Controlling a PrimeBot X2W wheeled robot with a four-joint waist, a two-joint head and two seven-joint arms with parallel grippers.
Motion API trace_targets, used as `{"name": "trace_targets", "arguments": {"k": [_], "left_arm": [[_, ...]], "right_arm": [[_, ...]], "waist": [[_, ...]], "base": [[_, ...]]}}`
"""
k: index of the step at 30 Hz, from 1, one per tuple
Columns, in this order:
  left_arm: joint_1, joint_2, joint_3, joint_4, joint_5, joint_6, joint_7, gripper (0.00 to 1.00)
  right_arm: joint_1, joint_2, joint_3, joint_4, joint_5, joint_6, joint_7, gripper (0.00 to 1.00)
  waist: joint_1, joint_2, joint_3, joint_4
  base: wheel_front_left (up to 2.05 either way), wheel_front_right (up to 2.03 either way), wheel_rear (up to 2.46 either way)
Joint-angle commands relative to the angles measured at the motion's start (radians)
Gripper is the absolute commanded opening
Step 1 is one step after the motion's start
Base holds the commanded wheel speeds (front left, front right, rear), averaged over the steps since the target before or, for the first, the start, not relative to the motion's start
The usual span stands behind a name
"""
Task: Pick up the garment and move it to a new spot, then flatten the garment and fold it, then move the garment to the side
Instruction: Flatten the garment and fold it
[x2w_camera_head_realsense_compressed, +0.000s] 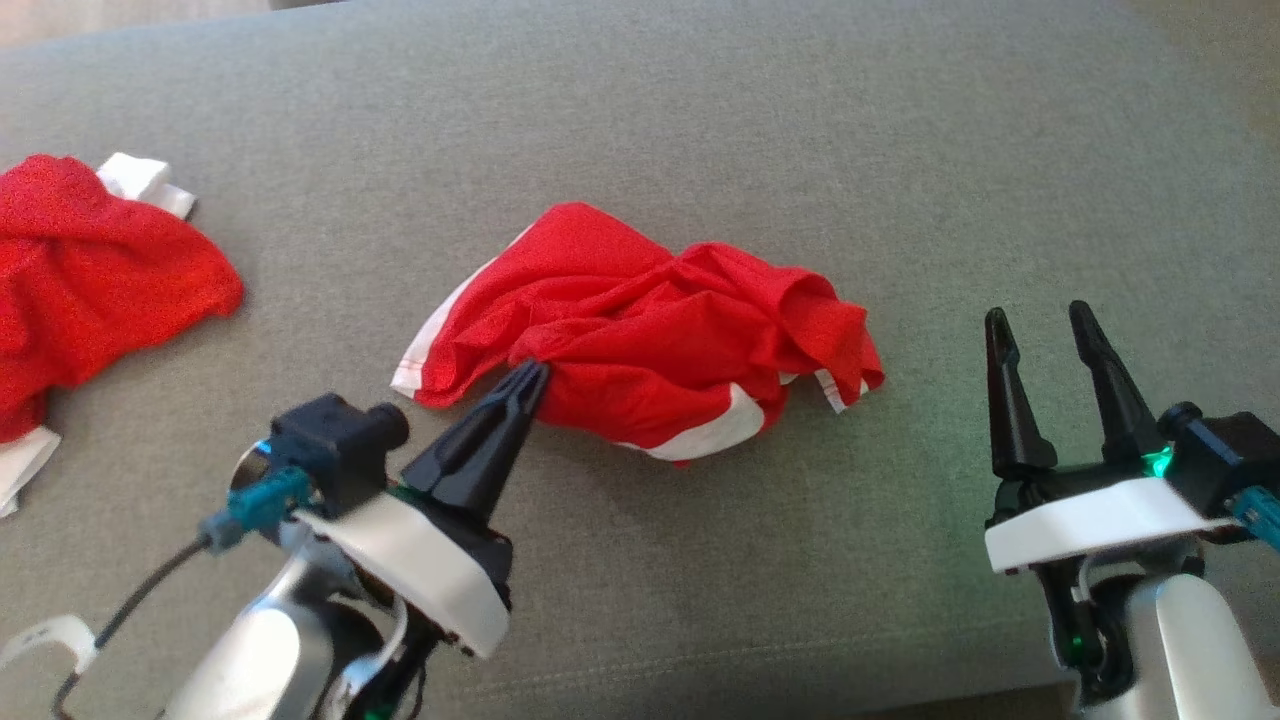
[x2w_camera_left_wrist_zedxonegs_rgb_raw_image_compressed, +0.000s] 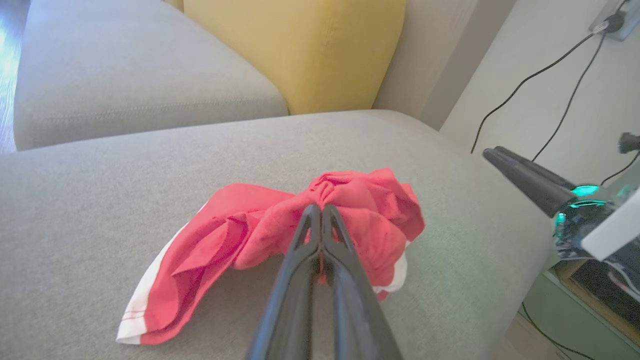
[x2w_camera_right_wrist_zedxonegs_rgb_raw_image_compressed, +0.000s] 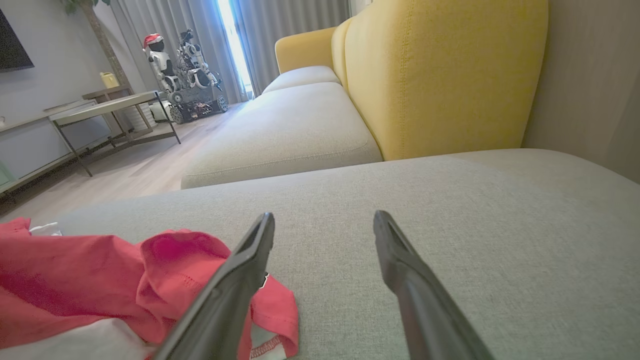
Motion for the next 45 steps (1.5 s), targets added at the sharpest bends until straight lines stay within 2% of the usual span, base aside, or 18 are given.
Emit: {"name": "trace_targets", "arguments": {"k": [1,4,9,17,18,21,24,25,26,30,35,40,45], "left_arm": [[-0.05,0.021,0.053,-0.012,-0.007,0.008,0.003,0.0],[-0.094,0.016,0.075,0.056,-0.023,0.004,0.0,0.0],[-0.251,-0.021,0.105,0.283,-0.045,-0.023,-0.022,0.0],[-0.473,-0.112,0.122,0.62,-0.06,-0.052,-0.098,0.0],[-0.473,-0.112,0.122,0.62,-0.06,-0.052,-0.098,0.0],[-0.523,-0.139,0.115,0.74,-0.053,-0.059,-0.132,0.0],[-0.543,-0.163,0.101,0.84,-0.056,-0.084,-0.158,0.0],[-0.545,-0.169,0.101,0.863,-0.055,-0.085,-0.178,0.46],[-0.545,-0.172,0.093,0.883,-0.044,-0.086,-0.197,1.0],[-0.526,-0.181,0.073,0.918,-0.011,-0.081,-0.288,1.0],[-0.466,-0.189,0.092,0.884,0.007,-0.035,-0.398,1.0],[-0.38,-0.179,0.14,0.759,0.04,0.026,-0.427,1.0],[-0.264,-0.157,0.219,0.566,0.111,0.084,-0.429,1.0]], "right_arm": [[-0.026,-0.004,0.026,-0.04,0.006,-0.001,-0.01,1.0],[-0.034,-0.004,0.026,-0.044,0.006,-0.001,-0.009,1.0],[-0.053,-0.004,0.031,-0.047,0.007,-0.001,-0.01,1.0],[-0.08,-0.004,0.048,-0.038,0.017,-0.001,-0.018,1.0],[-0.08,-0.004,0.048,-0.038,0.017,-0.001,-0.018,1.0],[-0.084,-0.004,0.051,-0.031,0.022,-0.001,-0.022,1.0],[-0.088,-0.004,0.054,-0.023,0.026,-0.001,-0.026,1.0],[-0.088,-0.004,0.053,-0.021,0.028,-0.001,-0.028,1.0],[-0.087,-0.004,0.051,-0.019,0.028,-0.001,-0.029,1.0],[-0.078,-0.004,0.04,-0.015,0.024,-0.001,-0.03,1.0],[-0.067,-0.004,0.035,-0.015,0.01,-0.001,-0.023,1.0],[-0.056,-0.004,0.037,-0.02,-0.009,-0.001,-0.009,1.0],[-0.046,-0.004,0.039,-0.025,-0.043,-0.001,0.006,1.0]], "waist": [[0.0,0.0,0.01,-0.012],[0.0,0.0,0.028,-0.028],[0.0,0.0,0.071,-0.059],[0.0,0.0,0.107,-0.099],[0.0,0.0,0.107,-0.099],[0.0,0.0,0.111,-0.106],[0.0,0.0,0.109,-0.109],[0.0,0.0,0.106,-0.108],[0.0,0.0,0.102,-0.105],[0.0,0.0,0.083,-0.084],[0.0,0.0,0.052,-0.049],[0.0,0.0,0.02,-0.009],[0.0,0.0,-0.012,0.021]], "base": [[0.0,0.0,0.0],[0.0,0.0,0.0],[0.0,0.0,0.0],[0.0,0.0,0.0],[0.0,0.0,0.0],[0.0,0.0,0.0],[0.0,0.0,0.0],[0.0,0.0,0.0],[0.0,0.0,0.0],[0.0,0.0,0.0],[0.0,0.0,0.0],[0.0,0.0,0.0],[0.0,0.0,0.0]]}}
